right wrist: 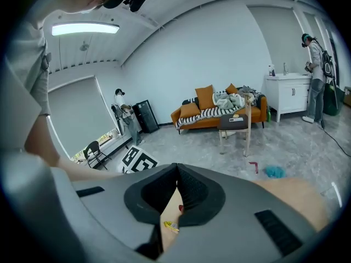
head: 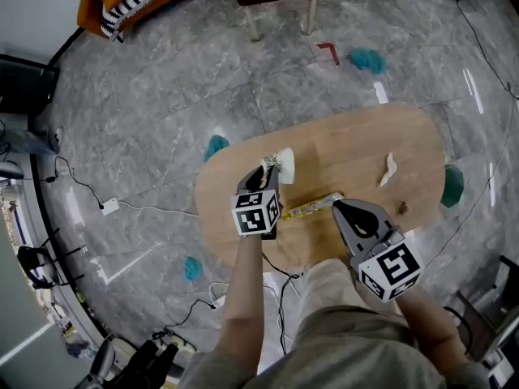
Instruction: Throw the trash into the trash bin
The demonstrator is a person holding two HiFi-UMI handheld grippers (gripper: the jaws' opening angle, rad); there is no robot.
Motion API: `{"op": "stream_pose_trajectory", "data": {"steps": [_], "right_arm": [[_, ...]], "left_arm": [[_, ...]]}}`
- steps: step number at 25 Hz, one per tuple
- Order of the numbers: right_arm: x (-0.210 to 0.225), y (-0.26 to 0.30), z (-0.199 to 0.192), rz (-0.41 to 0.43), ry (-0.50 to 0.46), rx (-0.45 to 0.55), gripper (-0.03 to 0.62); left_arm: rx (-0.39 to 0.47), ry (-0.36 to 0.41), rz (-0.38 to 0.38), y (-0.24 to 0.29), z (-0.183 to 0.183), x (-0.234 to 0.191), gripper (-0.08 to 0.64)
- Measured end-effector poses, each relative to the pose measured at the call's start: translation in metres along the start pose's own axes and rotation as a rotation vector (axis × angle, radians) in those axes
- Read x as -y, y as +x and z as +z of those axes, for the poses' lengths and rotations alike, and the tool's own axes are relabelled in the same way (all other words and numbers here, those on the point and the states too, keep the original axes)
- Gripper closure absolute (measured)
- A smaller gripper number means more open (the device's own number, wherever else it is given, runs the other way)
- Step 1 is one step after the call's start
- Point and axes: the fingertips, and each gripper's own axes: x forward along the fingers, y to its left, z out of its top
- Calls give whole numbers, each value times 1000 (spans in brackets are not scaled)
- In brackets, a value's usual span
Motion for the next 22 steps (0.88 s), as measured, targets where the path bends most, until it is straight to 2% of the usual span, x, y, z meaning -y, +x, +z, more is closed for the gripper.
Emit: {"op": "stream_pose_trajectory", "data": {"steps": [22], "right_arm": [[-16, -71, 32, 4, -74, 60, 584]], "left_arm": [[64, -18, -22, -91, 21, 68, 440]]}}
